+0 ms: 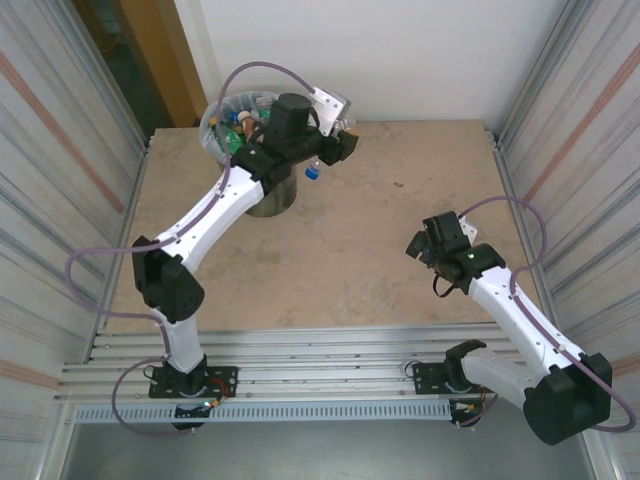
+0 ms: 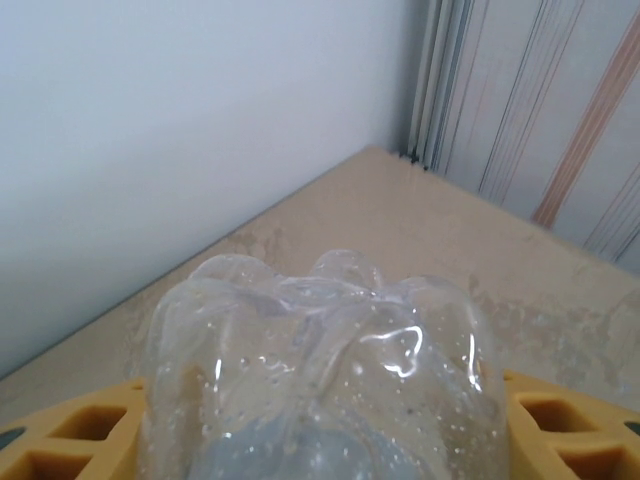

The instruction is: Put the plastic bottles in the bin

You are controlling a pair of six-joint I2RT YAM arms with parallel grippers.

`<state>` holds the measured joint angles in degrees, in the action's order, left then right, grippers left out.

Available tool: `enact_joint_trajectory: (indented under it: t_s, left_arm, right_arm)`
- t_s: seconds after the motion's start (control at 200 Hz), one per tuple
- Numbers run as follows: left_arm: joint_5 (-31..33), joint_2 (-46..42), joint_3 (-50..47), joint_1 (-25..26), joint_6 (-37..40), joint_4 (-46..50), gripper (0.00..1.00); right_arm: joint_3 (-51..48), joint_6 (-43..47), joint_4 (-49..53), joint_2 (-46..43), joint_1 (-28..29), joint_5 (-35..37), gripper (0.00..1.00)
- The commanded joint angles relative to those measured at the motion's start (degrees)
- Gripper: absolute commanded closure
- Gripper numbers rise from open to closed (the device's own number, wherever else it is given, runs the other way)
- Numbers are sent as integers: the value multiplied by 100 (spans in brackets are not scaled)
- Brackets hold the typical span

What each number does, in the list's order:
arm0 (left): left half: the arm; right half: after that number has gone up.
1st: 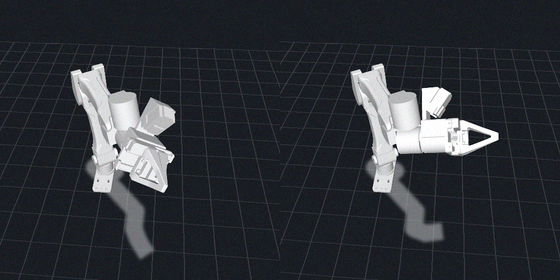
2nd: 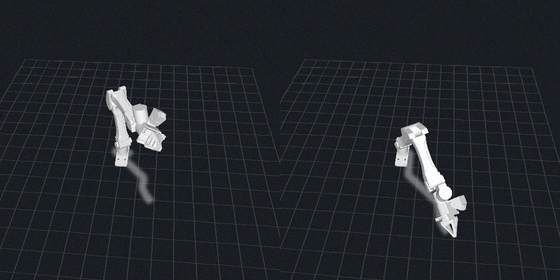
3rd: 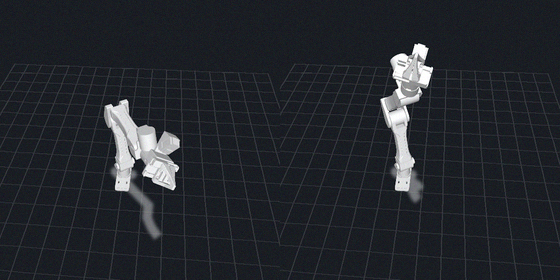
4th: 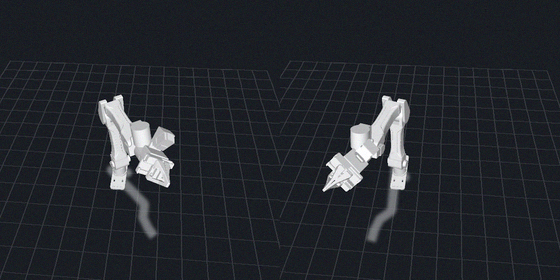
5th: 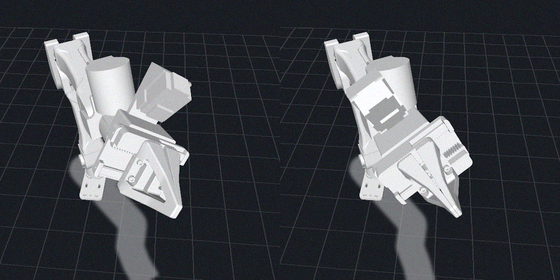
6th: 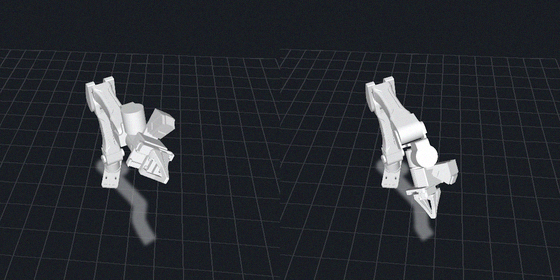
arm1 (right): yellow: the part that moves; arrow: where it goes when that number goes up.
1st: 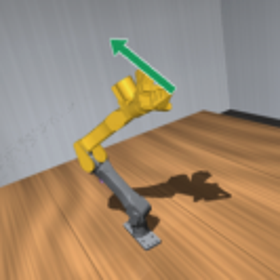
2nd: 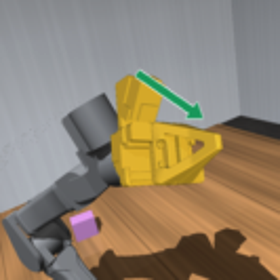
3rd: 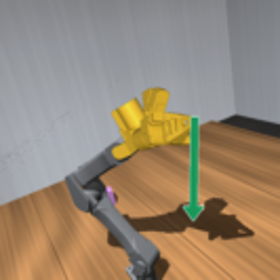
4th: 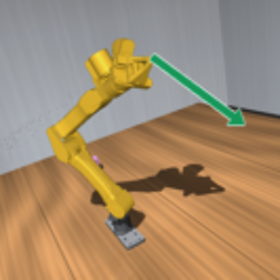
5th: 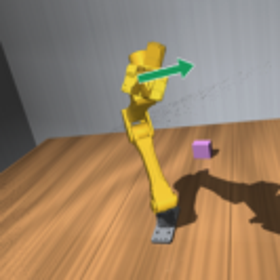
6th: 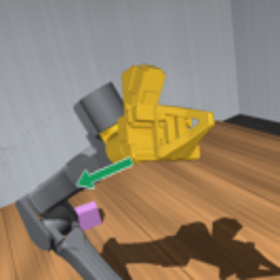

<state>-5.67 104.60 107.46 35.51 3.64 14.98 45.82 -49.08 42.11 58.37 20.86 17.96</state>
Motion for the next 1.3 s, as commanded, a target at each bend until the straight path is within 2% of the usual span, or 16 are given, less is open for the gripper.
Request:
enact_joint_trajectory:
  t_s: [0.0,0.306,0.711,1.162,1.292]
  left_arm:
    - [-80,-458,-345,-212,-431,-1065,63]
    - [119,-838,-962,-772,-946,-1951,62]
    - [661,-823,-1462,-1511,-1437,-2818,58]
    - [654,108,-873,-1675,-1406,-2346,58]
    - [636,201,-928,-1677,-1512,-2277,55]
  right_arm:
    - [-35,-67,69,-62,-53,20,2]
    - [-56,-50,78,-90,-64,40,2]
    - [-96,-67,40,-46,-59,28,2]
    - [-126,-94,8,3,-57,-7,2]
    - [-127,-101,16,16,-65,3,2]
